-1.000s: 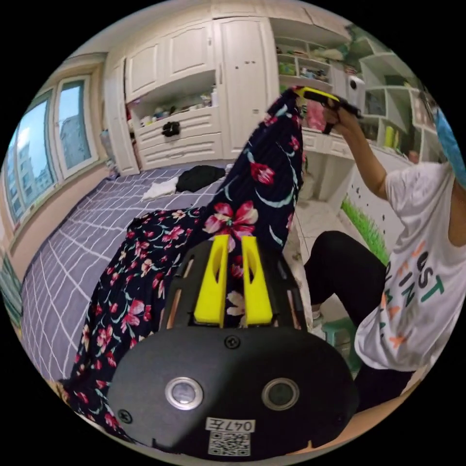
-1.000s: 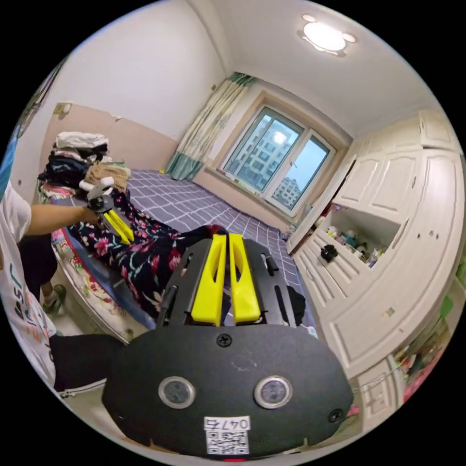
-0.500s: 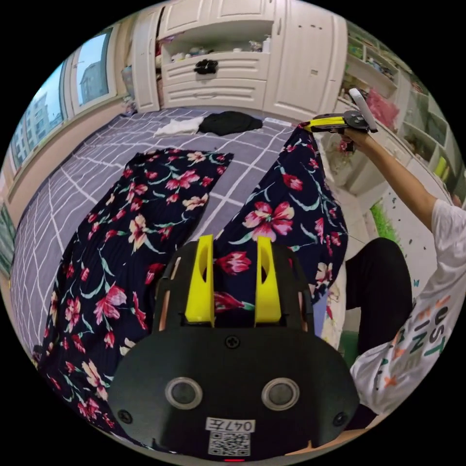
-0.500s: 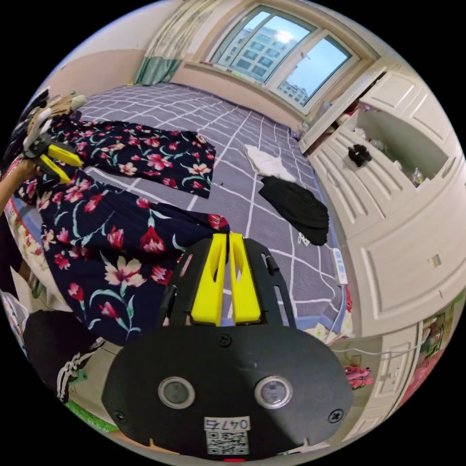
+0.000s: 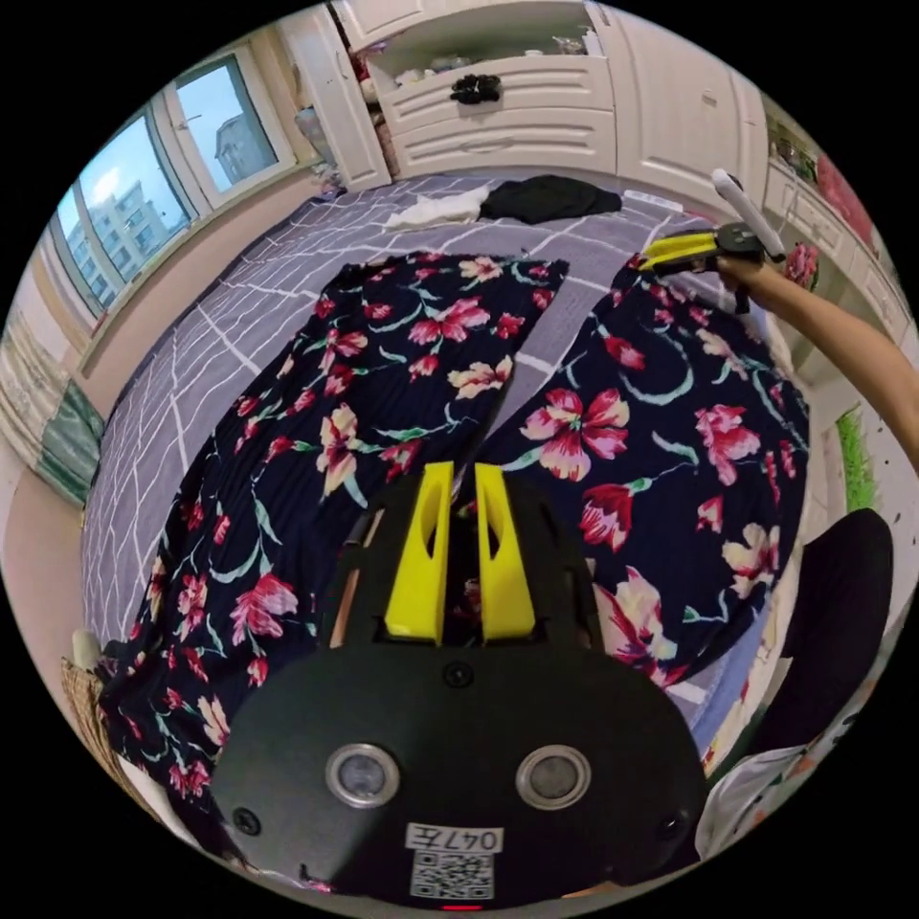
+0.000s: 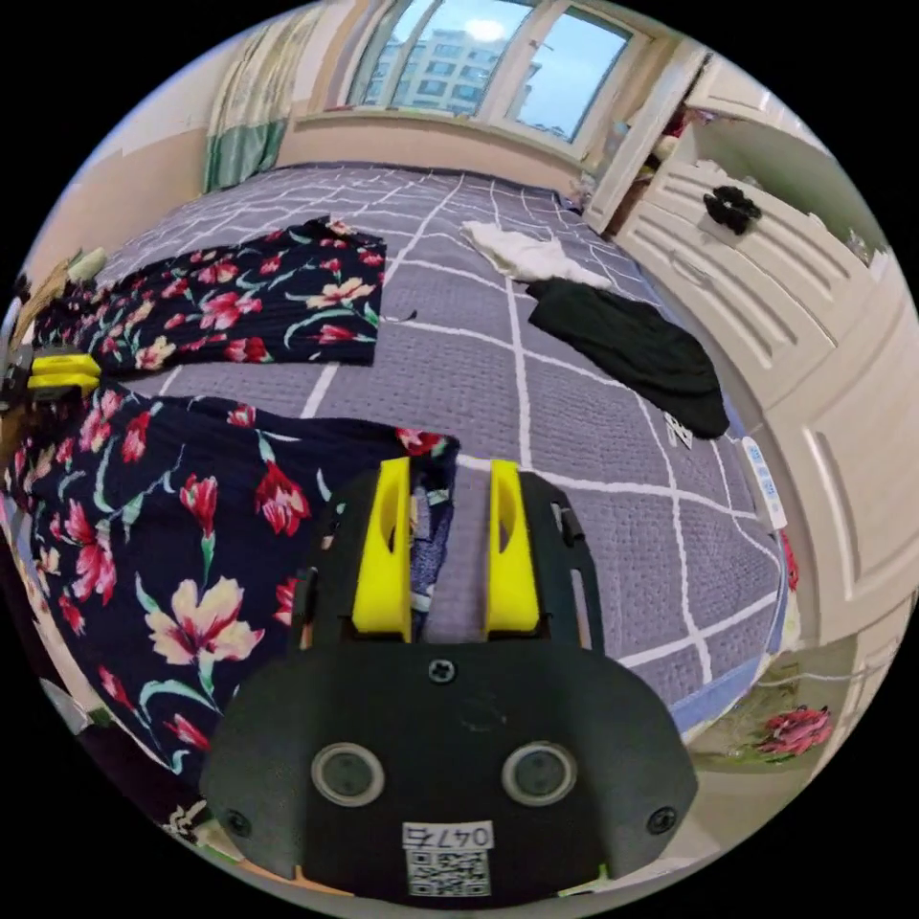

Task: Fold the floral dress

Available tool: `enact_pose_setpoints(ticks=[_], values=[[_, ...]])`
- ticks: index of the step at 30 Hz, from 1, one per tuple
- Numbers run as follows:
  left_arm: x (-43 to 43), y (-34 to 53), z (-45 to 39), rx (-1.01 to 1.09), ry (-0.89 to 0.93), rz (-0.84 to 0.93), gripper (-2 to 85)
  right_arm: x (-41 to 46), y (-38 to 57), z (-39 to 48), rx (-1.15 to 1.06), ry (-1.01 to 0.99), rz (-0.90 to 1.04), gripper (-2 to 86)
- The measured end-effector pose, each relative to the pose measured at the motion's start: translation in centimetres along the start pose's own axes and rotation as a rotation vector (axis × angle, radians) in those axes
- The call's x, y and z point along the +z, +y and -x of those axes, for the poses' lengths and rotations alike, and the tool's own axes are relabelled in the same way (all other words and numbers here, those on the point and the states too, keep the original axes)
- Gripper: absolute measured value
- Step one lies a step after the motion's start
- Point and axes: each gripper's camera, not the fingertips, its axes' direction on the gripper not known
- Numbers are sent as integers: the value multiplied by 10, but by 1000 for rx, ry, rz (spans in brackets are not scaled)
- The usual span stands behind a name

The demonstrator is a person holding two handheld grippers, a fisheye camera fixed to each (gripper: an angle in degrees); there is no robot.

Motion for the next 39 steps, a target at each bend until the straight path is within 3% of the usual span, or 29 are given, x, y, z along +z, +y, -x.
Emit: enact_pose_setpoints(ticks=[2, 5, 7, 13, 17, 21, 24, 28, 35, 39], values=[[-28, 8, 14, -23, 68, -80, 65, -25, 13, -19, 83, -44, -44, 72], [-105, 52, 56, -159, 204, -281, 68, -92, 59, -54, 266, -151, -280, 29], [-175, 114, 93, -304, 229, -315, 66, -137, 86, -53, 249, -236, -416, 18], [-308, 302, 120, -624, -163, -139, 88, -260, 120, 132, -235, -494, -486, 31], [-318, 380, 114, -775, -188, -45, 107, -292, 145, 288, -409, -593, -545, 32], [-279, 418, 118, -903, -83, -76, 132, -278, 147, 406, -517, -456, -432, 25], [-246, 432, 132, -1029, 7, -109, 131, -263, 148, 445, -531, -253, -336, 19], [-233, 445, 131, -1126, -26, -175, 80, -253, 154, 445, -507, -163, -278, 18], [-265, 446, 131, -1068, -60, -269, 26, -210, 129, 455, -635, -113, -158, 5], [-293, 412, 136, -880, -207, -123, 10, -202, 110, 458, -754, -164, -74, -4]])
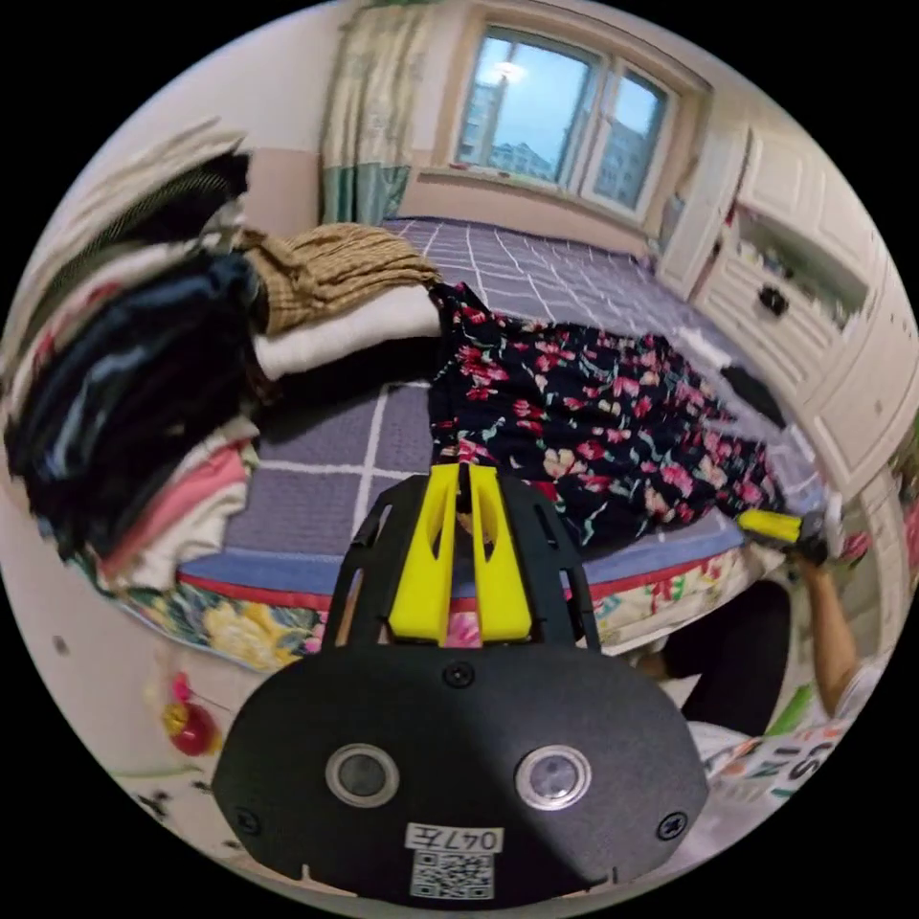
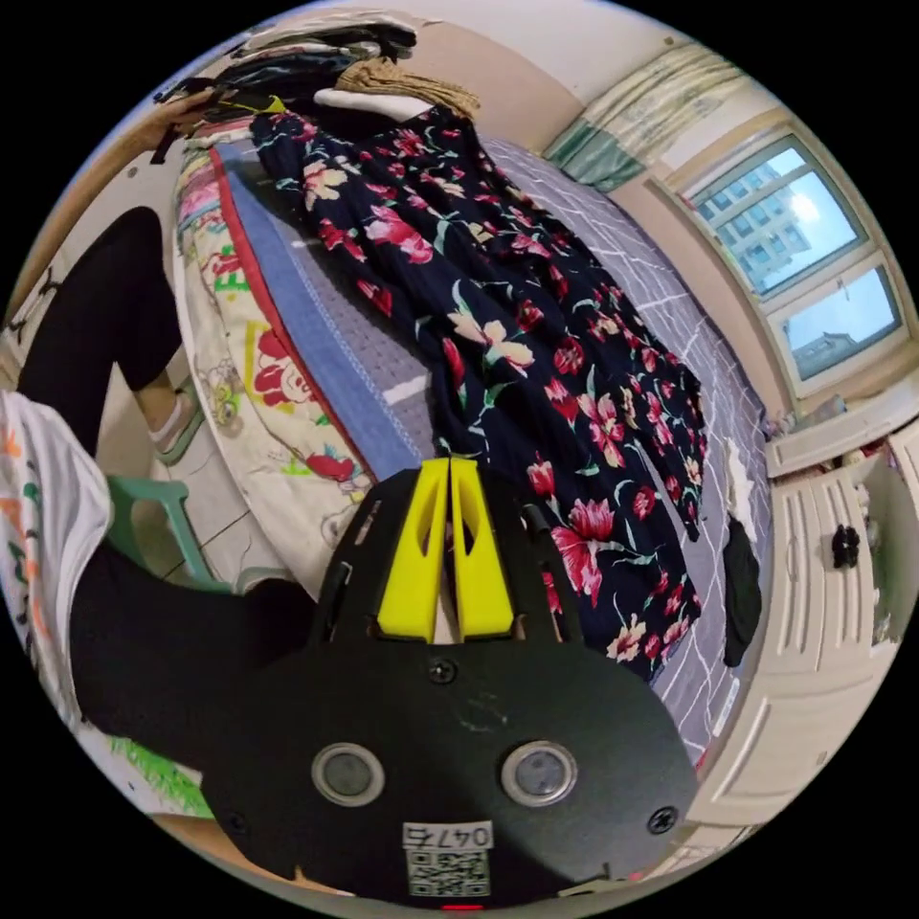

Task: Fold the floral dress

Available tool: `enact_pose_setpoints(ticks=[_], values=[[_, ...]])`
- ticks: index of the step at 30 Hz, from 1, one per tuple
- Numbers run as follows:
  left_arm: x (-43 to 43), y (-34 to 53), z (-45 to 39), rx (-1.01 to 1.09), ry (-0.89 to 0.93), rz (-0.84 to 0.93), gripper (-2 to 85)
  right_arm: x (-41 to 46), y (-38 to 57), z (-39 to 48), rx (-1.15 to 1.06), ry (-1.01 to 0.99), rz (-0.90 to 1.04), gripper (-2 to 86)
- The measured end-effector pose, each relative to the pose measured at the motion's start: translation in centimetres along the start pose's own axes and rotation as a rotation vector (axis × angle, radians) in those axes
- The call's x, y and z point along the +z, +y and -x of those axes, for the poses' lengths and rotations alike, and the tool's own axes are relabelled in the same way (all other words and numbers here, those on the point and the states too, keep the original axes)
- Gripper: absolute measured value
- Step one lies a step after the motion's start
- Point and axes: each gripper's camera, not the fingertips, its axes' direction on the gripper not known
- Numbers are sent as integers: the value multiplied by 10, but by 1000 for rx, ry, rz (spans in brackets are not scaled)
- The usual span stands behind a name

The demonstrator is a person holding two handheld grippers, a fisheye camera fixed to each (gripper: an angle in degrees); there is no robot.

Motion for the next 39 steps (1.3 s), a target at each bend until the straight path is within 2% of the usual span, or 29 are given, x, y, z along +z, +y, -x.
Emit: enact_pose_setpoints(ticks=[3, 6, 10, 13, 16, 18, 20, 22, 25, 27, 29, 33, 39], values=[[-13, -9, -21, 166, -99, 78, 6, -25, 1, -27, -41, -189, -23, -5], [-17, -3, -27, 221, -81, 134, 5, -55, 18, -54, -101, -356, -85, -5], [-7, 7, -23, 256, -121, 216, 5, -65, 46, -77, -165, -543, -127, -5], [11, 13, -19, 262, -145, 294, 7, -26, 59, -84, -125, -647, -89, -2], [15, 25, -11, 209, -193, 286, 11, 0, 73, -84, -92, -711, -96, 8], [4, 33, -5, 176, -274, 259, 22, -17, 91, -91, -69, -731, -164, 17], [-15, 42, 2, 153, -321, 214, 44, -52, 116, -100, -36, -672, -274, 24], [-45, 54, 0, 173, -272, 144, 76, -86, 151, -112, 57, -551, -347, 27], [-65, 65, -13, 217, -86, 71, 107, -118, 223, -127, 332, -157, -306, 29], [-63, 72, -14, 188, 10, 53, 120, -112, 276, -123, 508, 146, -173, 42], [-53, 80, -9, 117, 50, 57, 128, -94, 301, -122, 581, 172, -85, 62], [-34, 99, 8, -61, 7, 63, 135, -59, 325, -122, 663, 122, -30, 78], [-28, 105, 10, -158, -114, 94, 146, -53, 318, -113, 531, 235, 8, 49]])
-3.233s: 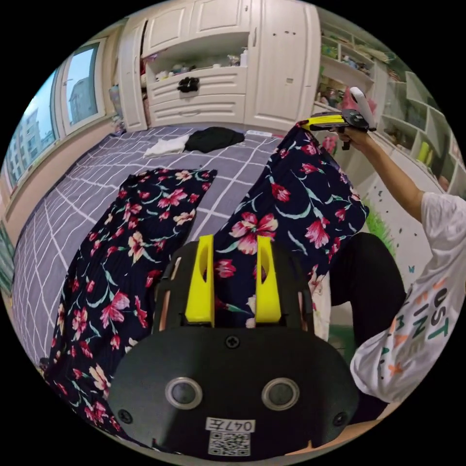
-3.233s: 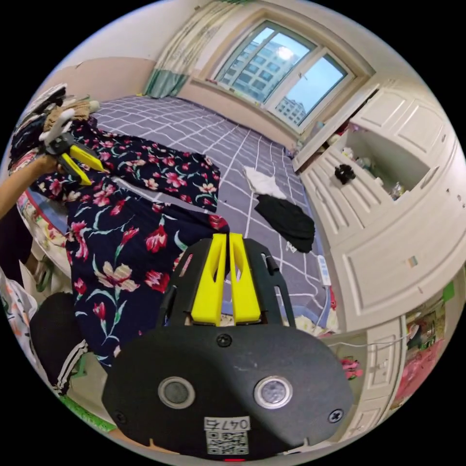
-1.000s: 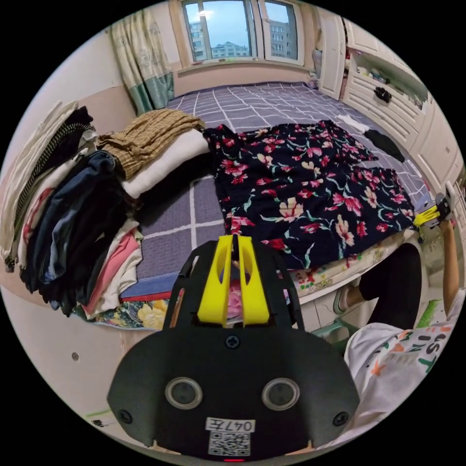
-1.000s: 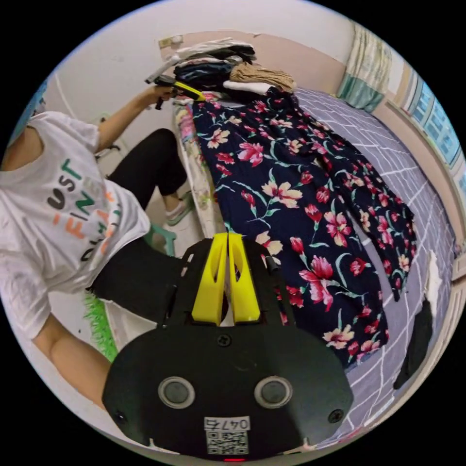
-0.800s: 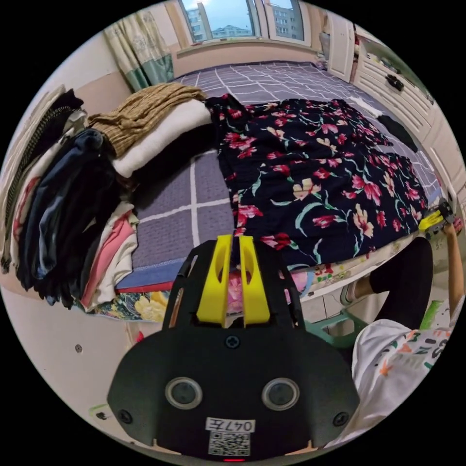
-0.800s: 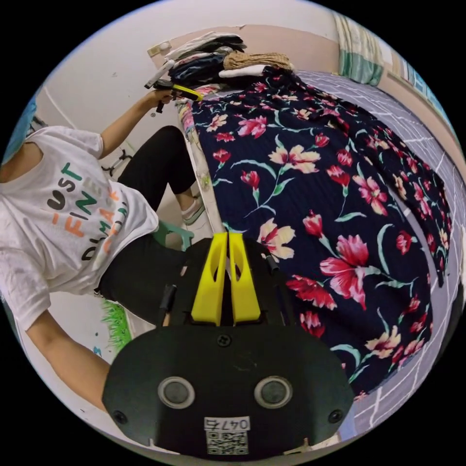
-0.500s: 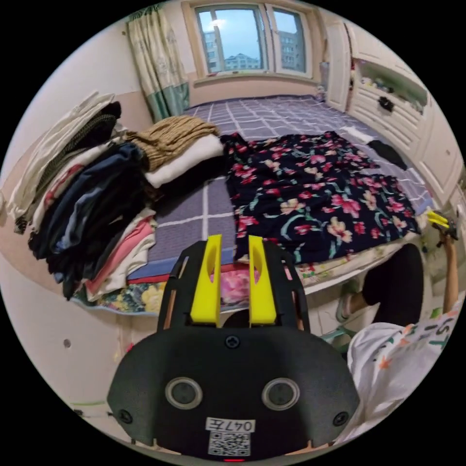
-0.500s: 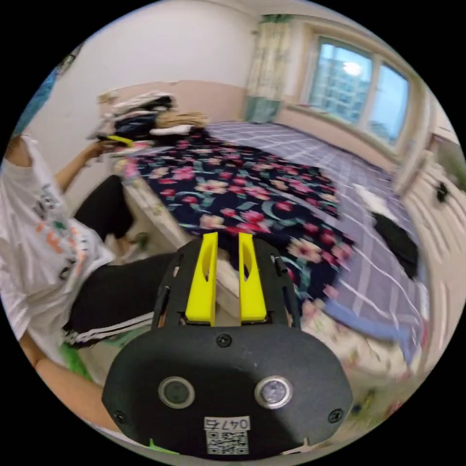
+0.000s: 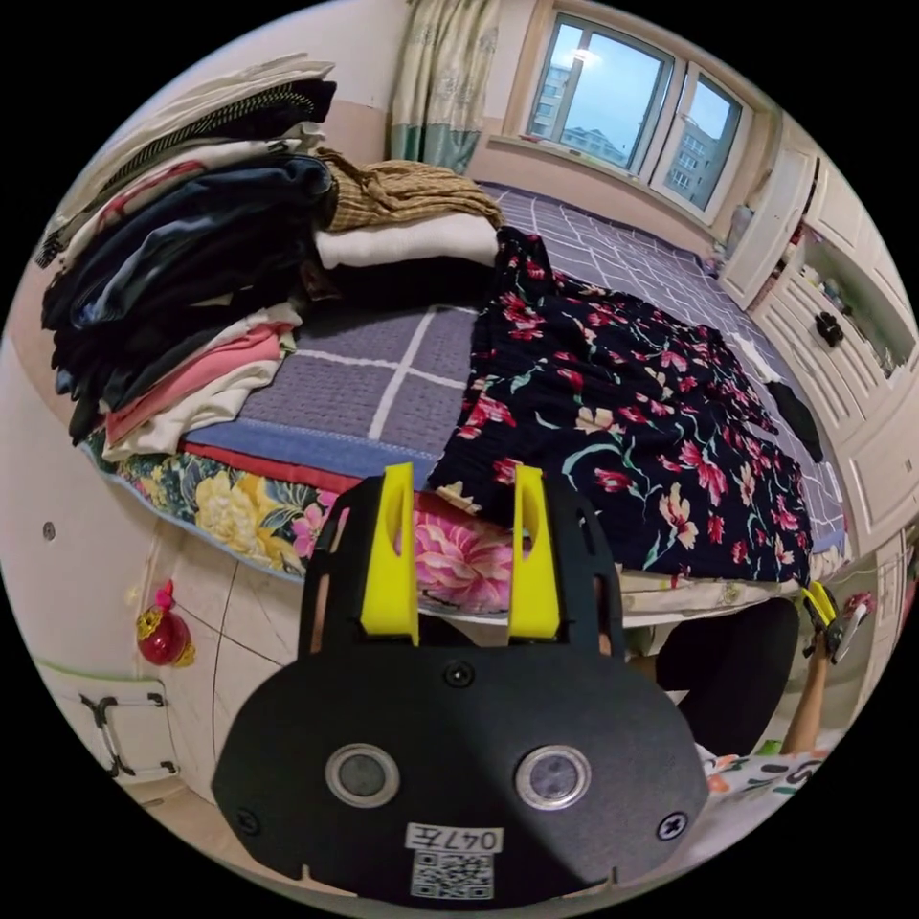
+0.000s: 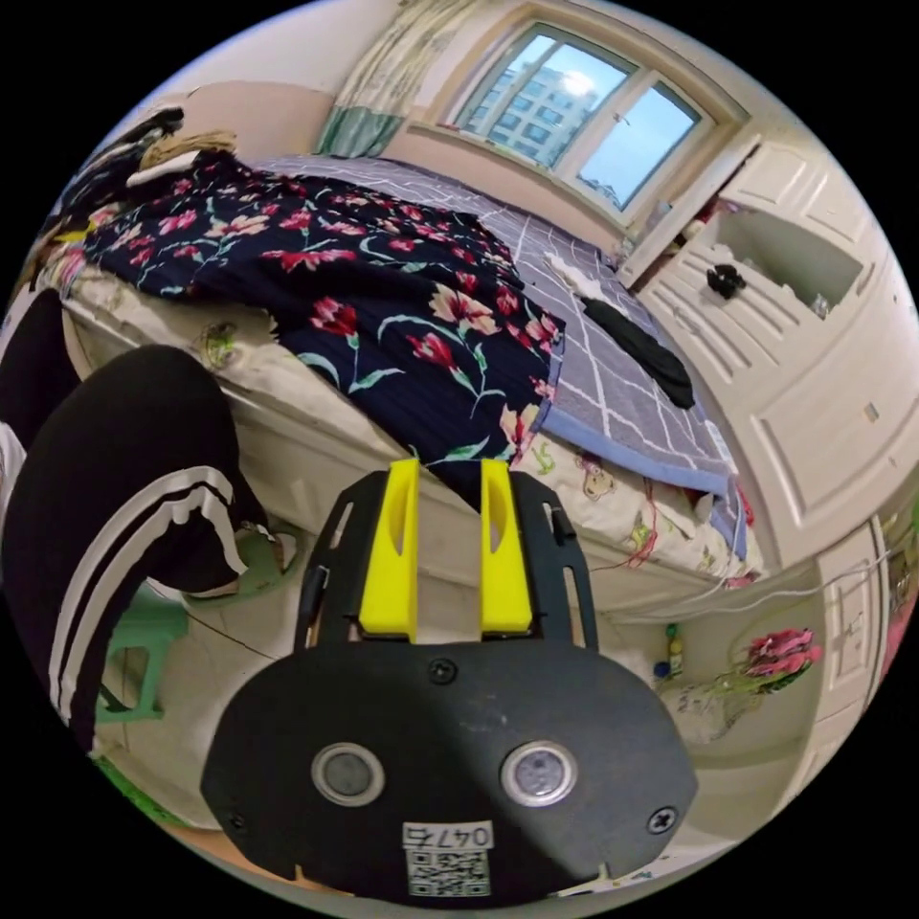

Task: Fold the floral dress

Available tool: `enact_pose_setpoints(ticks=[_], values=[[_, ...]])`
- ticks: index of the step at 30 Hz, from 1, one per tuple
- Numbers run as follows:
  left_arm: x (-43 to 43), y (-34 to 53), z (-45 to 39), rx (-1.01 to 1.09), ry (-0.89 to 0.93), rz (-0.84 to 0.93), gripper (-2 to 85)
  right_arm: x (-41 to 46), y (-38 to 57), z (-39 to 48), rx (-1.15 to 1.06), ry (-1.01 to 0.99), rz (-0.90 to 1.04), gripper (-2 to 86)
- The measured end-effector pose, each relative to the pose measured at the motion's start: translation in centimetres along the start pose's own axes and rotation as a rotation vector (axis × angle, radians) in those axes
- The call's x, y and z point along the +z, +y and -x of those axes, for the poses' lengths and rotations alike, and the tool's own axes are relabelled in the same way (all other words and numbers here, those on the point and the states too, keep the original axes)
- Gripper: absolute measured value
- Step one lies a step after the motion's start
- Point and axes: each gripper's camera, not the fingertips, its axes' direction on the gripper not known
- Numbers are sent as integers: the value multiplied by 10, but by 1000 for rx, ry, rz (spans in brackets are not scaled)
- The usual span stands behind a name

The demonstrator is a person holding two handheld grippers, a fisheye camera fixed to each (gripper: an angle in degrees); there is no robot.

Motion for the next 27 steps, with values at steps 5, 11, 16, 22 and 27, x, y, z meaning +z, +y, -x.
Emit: enact_pose_setpoints(ticks=[5, 11, 16, 22, 27], values=[[6, 6, -5, -6, 51, 8, 165, 8, -7, -3, -97, 6, 48, 16], [12, 14, -26, -13, 5, -28, 28, -21, -6, -40, 0, 47, -1, -4], [-8, 27, -55, 20, -90, -92, 4, -42, 1, -84, 117, 44, -38, -5], [-26, 42, -82, 60, -137, -99, 4, -48, 1, -104, 130, 59, -47, -5], [-23, 52, -103, 72, -109, -83, 22, -53, -6, -123, 175, 70, -88, -4]])
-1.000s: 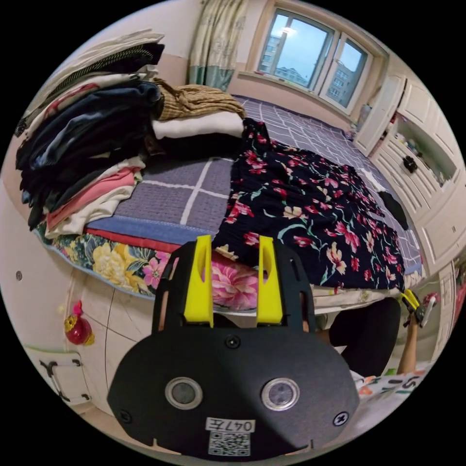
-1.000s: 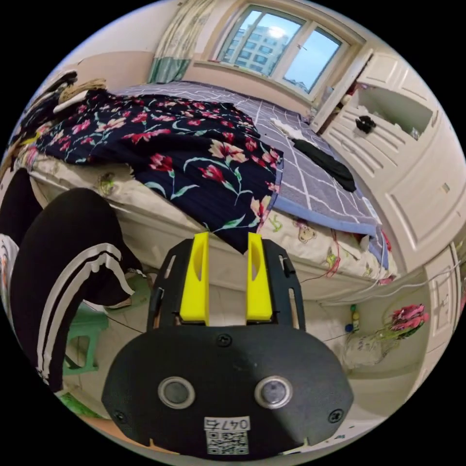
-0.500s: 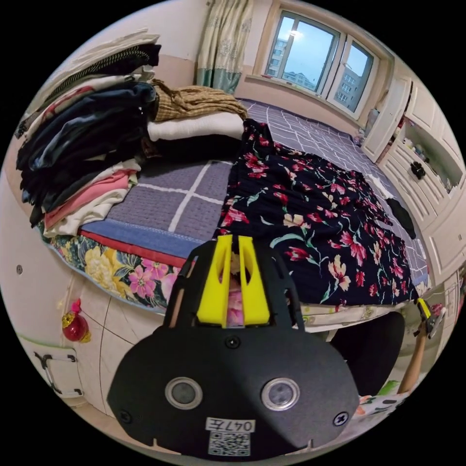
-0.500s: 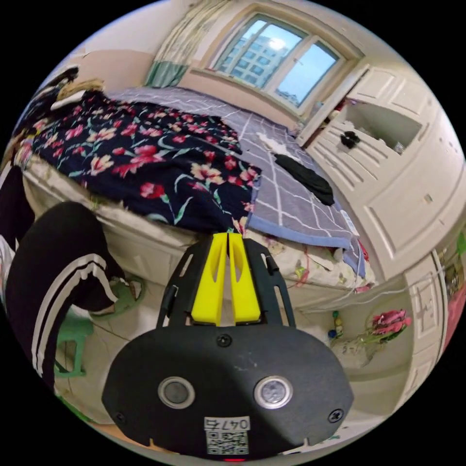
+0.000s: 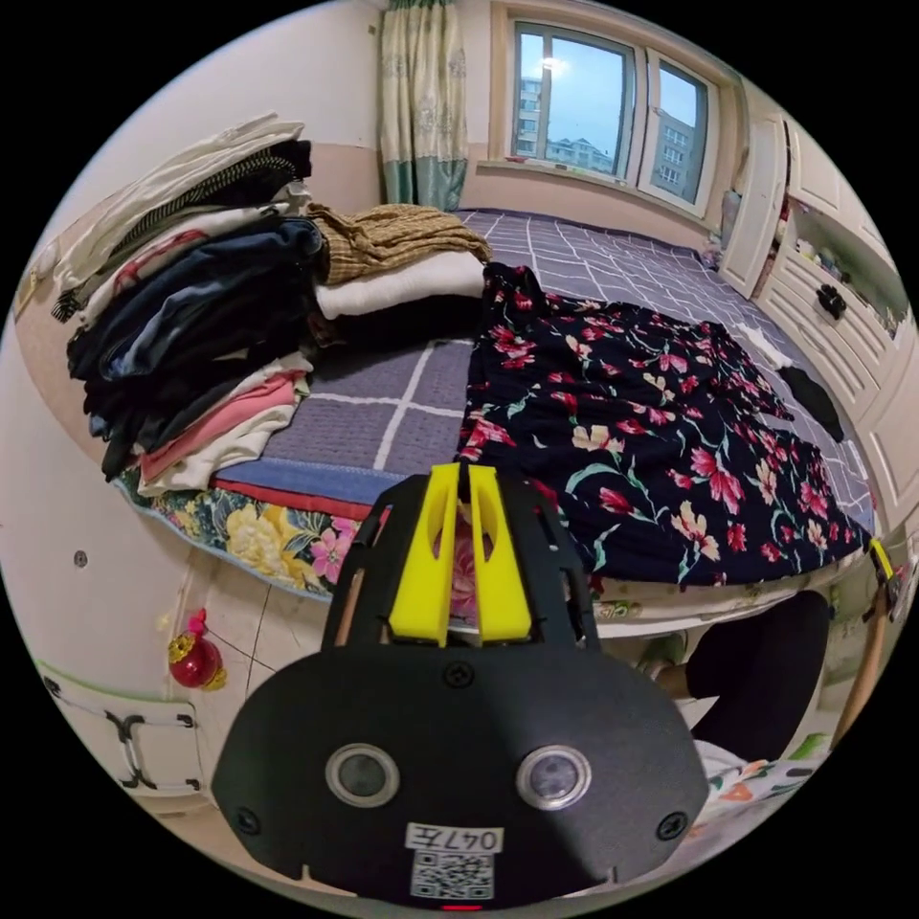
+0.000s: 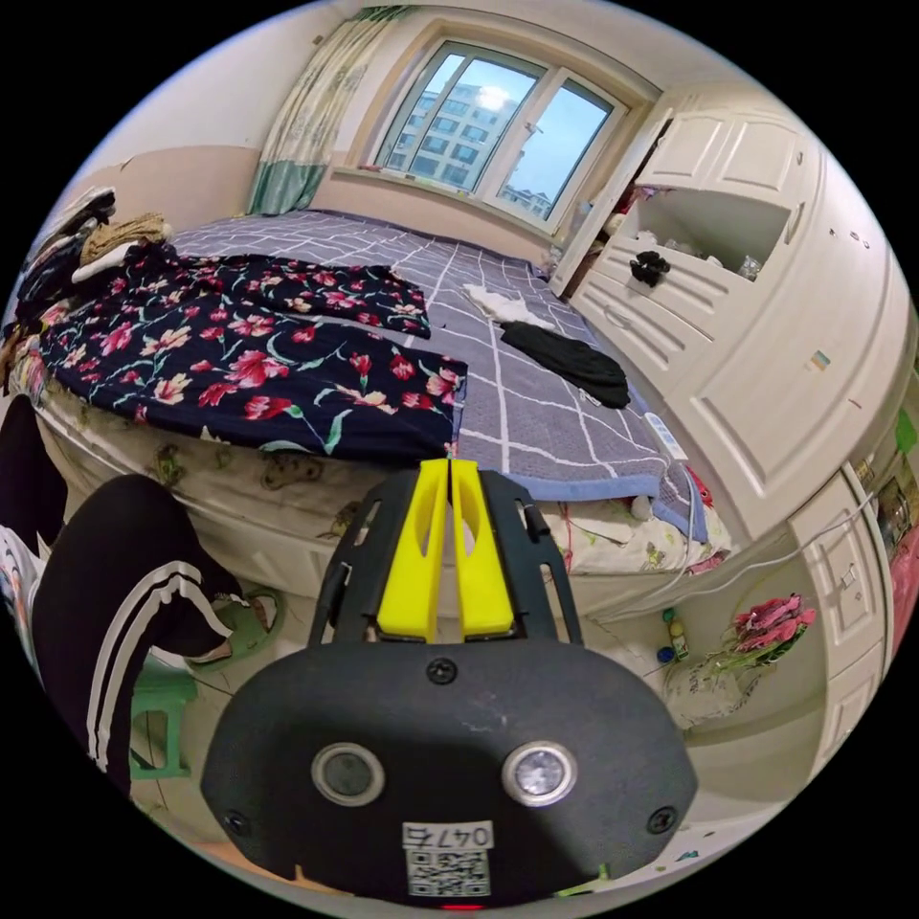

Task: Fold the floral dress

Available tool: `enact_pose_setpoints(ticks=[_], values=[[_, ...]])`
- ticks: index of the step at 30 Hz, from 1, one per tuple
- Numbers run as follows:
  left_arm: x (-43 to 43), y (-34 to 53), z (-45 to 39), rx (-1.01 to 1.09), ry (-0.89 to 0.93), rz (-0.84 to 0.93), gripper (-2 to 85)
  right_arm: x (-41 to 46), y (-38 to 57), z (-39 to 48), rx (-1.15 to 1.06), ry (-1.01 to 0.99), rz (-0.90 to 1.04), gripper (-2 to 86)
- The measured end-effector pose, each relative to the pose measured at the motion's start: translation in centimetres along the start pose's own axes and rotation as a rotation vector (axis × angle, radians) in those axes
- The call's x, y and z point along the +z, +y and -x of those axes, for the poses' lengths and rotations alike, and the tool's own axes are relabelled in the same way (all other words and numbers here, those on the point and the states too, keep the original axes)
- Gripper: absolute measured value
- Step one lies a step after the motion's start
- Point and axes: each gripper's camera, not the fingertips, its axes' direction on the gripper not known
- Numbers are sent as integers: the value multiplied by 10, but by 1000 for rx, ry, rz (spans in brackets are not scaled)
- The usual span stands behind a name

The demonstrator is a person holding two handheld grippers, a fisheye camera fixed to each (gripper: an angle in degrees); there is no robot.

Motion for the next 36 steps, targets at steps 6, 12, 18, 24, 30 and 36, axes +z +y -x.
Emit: enact_pose_setpoints(ticks=[6, 12, 18, 24, 30, 36], values=[[-23, 42, -52, 407, -106, -152, 77, 7, -1, -4, -13, 0, 12, -4], [-1, 96, -126, 1248, -349, -93, 139, 23, 3, -12, 93, -58, 5, -4], [19, 100, -168, 1543, -435, -146, 119, 30, 8, -29, 284, -151, -48, -4], [45, 111, -196, 1779, -481, -149, 79, 41, -4, -12, 245, -127, -15, -4], [35, 83, -209, 1670, -453, -148, 19, 45, -12, 5, 207, -89, -1, -4], [2, 22, -212, 1525, -273, -108, 8, 48, -26, 17, 173, -34, -6, -5]])
